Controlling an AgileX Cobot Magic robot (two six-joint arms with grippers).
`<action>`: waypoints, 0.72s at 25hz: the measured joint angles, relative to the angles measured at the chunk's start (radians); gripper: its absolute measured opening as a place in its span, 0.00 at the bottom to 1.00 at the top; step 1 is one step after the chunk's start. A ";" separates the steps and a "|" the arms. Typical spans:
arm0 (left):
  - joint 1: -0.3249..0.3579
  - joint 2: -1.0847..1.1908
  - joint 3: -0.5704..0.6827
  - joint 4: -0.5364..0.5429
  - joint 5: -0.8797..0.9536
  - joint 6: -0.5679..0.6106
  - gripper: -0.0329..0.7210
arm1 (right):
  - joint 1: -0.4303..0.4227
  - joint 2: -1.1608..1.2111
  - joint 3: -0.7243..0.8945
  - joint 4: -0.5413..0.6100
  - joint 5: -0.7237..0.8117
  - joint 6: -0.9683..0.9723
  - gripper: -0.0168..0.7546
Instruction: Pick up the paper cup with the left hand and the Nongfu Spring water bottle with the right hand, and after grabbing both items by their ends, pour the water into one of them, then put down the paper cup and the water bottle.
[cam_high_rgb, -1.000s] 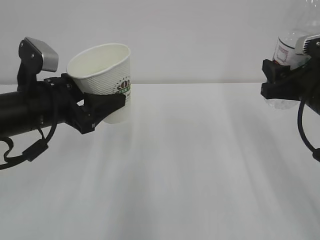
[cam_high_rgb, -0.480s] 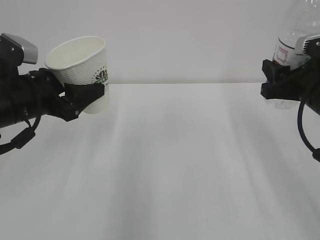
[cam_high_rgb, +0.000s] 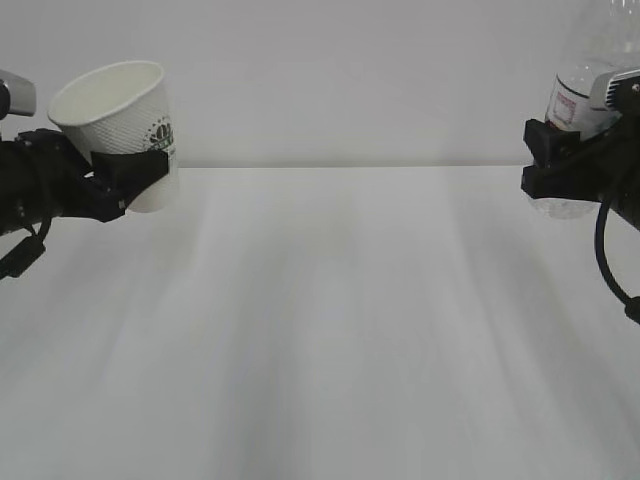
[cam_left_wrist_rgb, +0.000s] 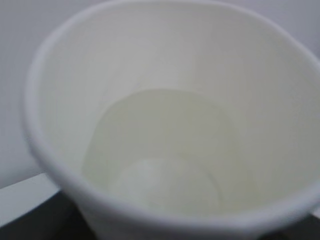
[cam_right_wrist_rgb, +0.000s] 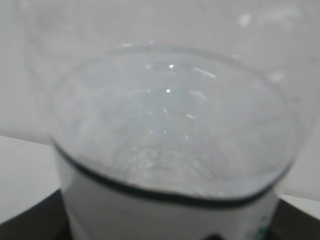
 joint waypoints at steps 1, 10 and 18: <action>0.007 0.000 0.000 -0.012 0.002 0.010 0.69 | 0.000 0.000 0.000 0.000 0.000 0.000 0.63; 0.056 0.001 0.000 -0.107 0.028 0.068 0.69 | 0.000 0.000 0.000 0.000 0.000 0.000 0.63; 0.060 0.042 0.000 -0.204 0.030 0.111 0.69 | 0.000 0.000 0.000 0.000 0.000 0.000 0.63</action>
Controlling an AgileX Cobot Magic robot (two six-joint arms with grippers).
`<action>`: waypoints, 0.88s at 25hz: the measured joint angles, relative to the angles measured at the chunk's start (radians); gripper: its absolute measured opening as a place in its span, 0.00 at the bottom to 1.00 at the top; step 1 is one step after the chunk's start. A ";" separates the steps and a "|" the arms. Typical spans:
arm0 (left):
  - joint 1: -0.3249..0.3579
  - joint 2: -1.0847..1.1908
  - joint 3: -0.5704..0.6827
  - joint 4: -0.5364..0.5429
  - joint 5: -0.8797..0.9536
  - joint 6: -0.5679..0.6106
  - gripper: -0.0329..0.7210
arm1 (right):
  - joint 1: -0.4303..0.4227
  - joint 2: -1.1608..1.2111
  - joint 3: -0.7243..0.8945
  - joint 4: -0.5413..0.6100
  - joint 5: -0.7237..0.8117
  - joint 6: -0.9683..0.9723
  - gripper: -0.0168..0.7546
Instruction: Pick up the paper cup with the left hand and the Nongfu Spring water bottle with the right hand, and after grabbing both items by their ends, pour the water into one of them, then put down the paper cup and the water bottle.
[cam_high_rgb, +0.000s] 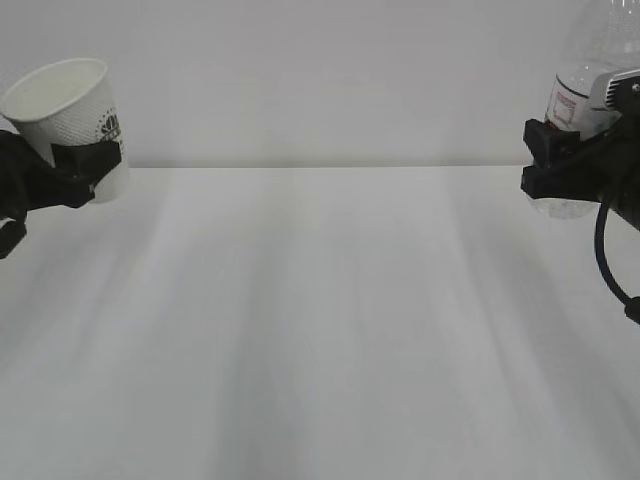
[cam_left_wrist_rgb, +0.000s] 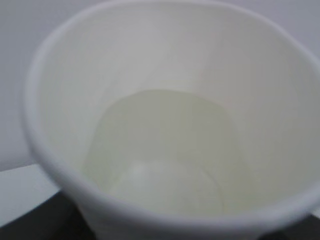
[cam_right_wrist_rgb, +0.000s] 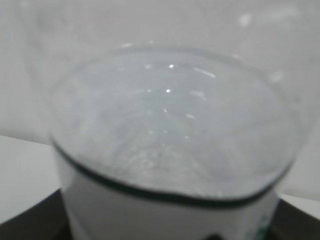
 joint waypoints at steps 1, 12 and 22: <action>0.000 0.012 0.000 -0.012 0.000 0.002 0.69 | 0.000 0.000 0.000 0.000 0.000 0.000 0.63; 0.000 0.081 0.000 -0.181 -0.057 0.124 0.69 | 0.000 0.000 0.000 0.000 0.000 0.000 0.63; 0.019 0.160 0.000 -0.277 -0.139 0.138 0.69 | 0.000 0.000 0.000 0.000 0.000 0.000 0.63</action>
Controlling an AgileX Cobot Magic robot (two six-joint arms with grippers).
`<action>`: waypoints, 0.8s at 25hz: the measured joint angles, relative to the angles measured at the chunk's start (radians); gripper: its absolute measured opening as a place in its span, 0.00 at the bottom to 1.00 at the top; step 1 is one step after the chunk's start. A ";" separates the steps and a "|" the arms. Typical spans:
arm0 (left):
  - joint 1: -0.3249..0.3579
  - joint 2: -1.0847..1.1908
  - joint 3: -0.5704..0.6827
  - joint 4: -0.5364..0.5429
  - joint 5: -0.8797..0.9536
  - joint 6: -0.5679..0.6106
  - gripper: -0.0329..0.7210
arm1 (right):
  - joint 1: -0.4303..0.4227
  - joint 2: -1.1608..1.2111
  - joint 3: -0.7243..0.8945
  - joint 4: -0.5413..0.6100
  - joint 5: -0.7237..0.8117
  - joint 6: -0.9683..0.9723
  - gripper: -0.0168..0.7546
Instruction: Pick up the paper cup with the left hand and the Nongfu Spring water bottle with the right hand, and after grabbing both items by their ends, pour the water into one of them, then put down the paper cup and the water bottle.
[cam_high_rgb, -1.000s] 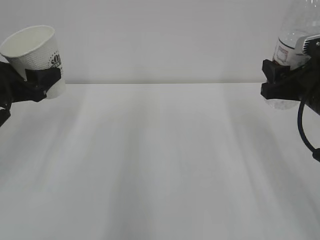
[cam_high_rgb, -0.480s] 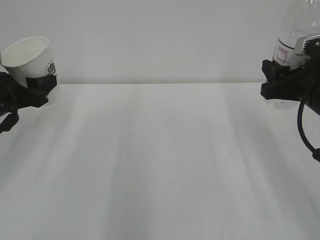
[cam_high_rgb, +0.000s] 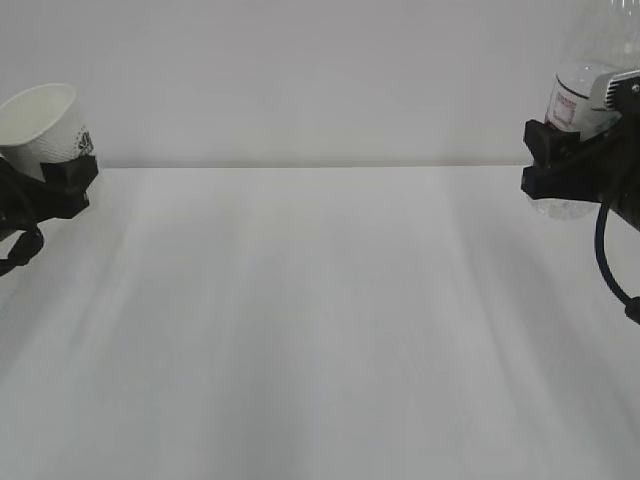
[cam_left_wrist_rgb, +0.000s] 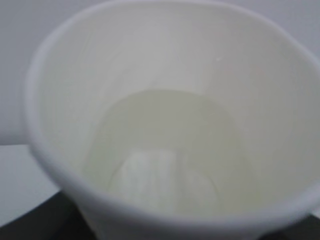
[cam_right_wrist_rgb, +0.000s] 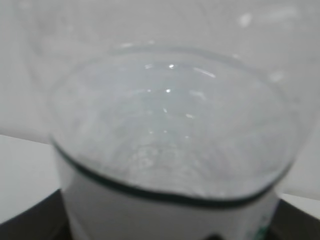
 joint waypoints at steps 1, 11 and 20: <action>0.000 0.011 0.000 -0.016 -0.002 0.002 0.69 | 0.000 0.000 0.000 0.000 0.000 0.000 0.63; 0.000 0.046 -0.005 -0.076 -0.039 0.070 0.69 | 0.000 0.000 0.000 0.000 0.002 0.000 0.63; 0.000 0.112 -0.025 -0.117 -0.080 0.077 0.69 | 0.000 0.000 0.000 0.000 0.009 0.006 0.63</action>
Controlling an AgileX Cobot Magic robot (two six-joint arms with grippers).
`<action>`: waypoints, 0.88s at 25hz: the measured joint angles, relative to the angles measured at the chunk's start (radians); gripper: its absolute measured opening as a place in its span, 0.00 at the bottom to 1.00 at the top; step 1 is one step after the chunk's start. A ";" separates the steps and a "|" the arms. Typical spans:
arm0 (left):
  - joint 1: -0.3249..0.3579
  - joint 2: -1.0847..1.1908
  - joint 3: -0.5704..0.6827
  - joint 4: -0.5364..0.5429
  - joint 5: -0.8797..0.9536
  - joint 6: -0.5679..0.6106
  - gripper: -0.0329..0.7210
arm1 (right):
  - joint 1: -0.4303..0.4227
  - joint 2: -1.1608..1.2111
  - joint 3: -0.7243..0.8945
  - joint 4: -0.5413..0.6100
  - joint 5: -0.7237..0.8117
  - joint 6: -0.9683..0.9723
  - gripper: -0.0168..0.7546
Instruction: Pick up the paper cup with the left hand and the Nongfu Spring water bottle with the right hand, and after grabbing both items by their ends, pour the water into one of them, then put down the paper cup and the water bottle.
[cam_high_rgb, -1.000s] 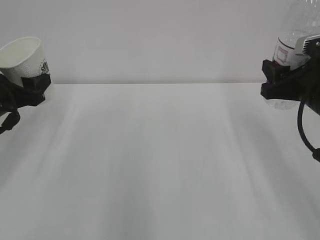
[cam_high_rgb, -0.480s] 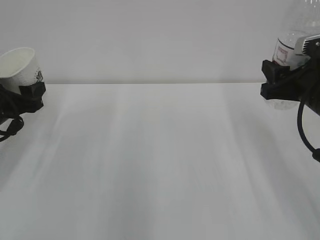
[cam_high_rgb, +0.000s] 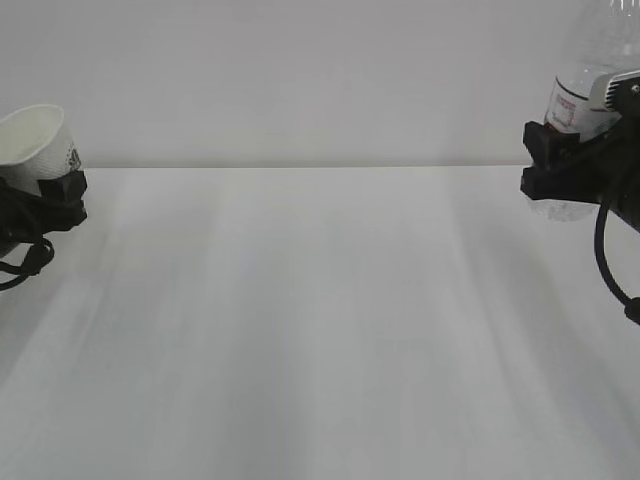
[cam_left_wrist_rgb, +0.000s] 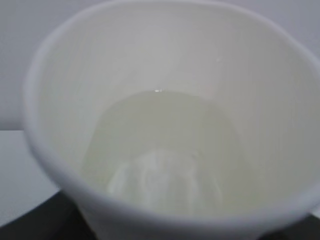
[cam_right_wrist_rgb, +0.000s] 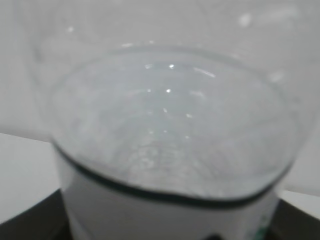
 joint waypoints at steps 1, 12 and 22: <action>0.000 0.007 -0.009 0.000 0.000 0.000 0.69 | 0.000 0.000 0.000 0.000 0.002 0.000 0.63; 0.000 0.080 -0.105 -0.002 0.006 0.001 0.69 | 0.000 0.000 0.000 0.000 0.008 0.002 0.63; 0.030 0.185 -0.185 -0.003 0.010 0.002 0.69 | 0.000 0.001 0.000 0.000 0.029 0.002 0.63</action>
